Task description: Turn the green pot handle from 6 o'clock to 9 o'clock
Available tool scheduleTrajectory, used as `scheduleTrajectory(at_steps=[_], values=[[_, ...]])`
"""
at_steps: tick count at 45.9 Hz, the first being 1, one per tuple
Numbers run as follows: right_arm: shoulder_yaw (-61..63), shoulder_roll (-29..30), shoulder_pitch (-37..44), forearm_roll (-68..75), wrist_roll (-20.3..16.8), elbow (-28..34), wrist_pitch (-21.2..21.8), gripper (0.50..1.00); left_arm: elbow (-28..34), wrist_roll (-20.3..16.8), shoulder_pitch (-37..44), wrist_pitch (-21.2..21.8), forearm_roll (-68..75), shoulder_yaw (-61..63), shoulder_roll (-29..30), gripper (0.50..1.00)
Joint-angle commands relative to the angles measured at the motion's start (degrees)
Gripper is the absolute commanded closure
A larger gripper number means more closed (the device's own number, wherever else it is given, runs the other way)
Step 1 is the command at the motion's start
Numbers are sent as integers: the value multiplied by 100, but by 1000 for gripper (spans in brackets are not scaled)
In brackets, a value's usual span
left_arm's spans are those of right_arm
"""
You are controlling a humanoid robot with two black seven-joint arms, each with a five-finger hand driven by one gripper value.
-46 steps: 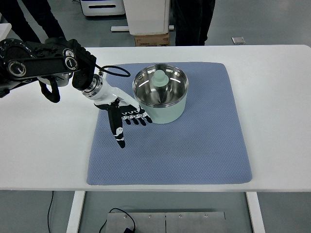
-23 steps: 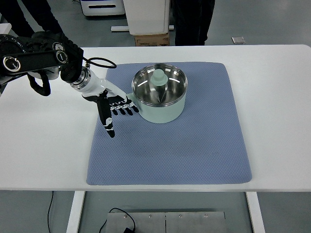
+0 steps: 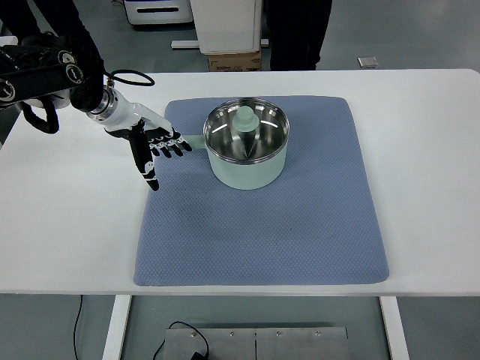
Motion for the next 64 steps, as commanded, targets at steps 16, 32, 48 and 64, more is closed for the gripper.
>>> scheduleTrajectory(at_steps=[16, 32, 48, 64], values=[[0, 0, 0, 0, 0, 1, 0, 500, 262, -8, -18, 0, 139, -10, 26, 500], [0, 0, 0, 0, 0, 1, 0, 500, 359, -17, -501, 0, 25, -132, 325, 500], [0, 0, 0, 0, 0, 1, 0, 500, 2817, -52, 210, 0, -1573, -1837, -236, 500], [0, 0, 0, 0, 0, 1, 0, 500, 4305, -61, 1476, 0, -3770, -3568, -712, 500]])
